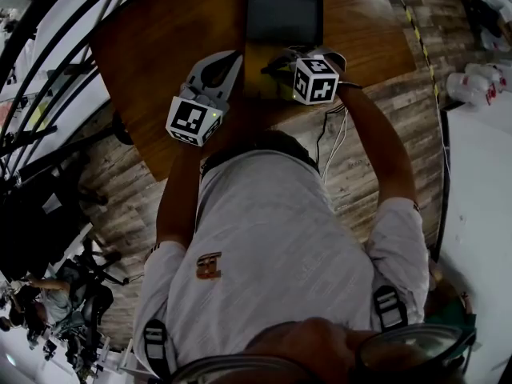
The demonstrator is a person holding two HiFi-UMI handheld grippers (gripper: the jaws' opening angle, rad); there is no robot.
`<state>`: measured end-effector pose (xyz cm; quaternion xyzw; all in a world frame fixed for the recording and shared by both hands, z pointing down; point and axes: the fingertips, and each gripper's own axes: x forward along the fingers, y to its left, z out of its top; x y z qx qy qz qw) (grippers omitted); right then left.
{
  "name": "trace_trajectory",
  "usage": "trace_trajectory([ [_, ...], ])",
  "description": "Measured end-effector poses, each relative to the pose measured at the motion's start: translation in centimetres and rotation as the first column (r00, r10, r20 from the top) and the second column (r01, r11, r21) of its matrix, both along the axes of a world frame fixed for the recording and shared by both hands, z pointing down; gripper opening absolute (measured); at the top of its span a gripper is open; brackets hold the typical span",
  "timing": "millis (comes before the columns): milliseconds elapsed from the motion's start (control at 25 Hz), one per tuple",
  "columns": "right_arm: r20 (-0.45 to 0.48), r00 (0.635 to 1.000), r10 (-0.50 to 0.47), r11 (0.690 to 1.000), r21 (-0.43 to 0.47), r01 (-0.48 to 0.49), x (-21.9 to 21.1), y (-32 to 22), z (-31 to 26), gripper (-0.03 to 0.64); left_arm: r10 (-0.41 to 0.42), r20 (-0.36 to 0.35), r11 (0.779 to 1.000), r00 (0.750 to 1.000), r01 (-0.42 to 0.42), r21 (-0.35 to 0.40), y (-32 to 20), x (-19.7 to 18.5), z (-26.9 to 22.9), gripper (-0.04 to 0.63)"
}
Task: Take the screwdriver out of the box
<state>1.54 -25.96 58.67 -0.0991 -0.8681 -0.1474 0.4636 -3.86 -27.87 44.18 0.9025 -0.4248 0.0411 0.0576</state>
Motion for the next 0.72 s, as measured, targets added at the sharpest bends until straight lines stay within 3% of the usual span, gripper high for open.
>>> trace_trajectory([
  [200,0.131,0.987,0.097,0.995,0.022,-0.101,-0.1,-0.6,-3.6,0.08,0.016,-0.004,1.0,1.0,-0.016,0.014,0.3,0.2,-0.7,0.018],
  [360,0.26,0.945,0.197,0.979,-0.001,-0.204,0.1,-0.9,-6.8,0.08,0.025,-0.008,0.999,1.0,-0.024,0.028,0.7,0.7,-1.5,0.018],
  [480,0.372,0.886,0.277,0.958,-0.041,-0.283,0.2,-1.0,-9.2,0.08,0.033,-0.011,0.999,0.999,-0.032,0.039,1.0,1.0,-2.1,0.018],
  [720,0.55,0.722,0.419,0.902,-0.162,-0.4,0.8,-1.0,-13.5,0.08,0.044,-0.018,0.997,0.999,-0.043,0.062,1.8,1.5,-3.3,0.019],
])
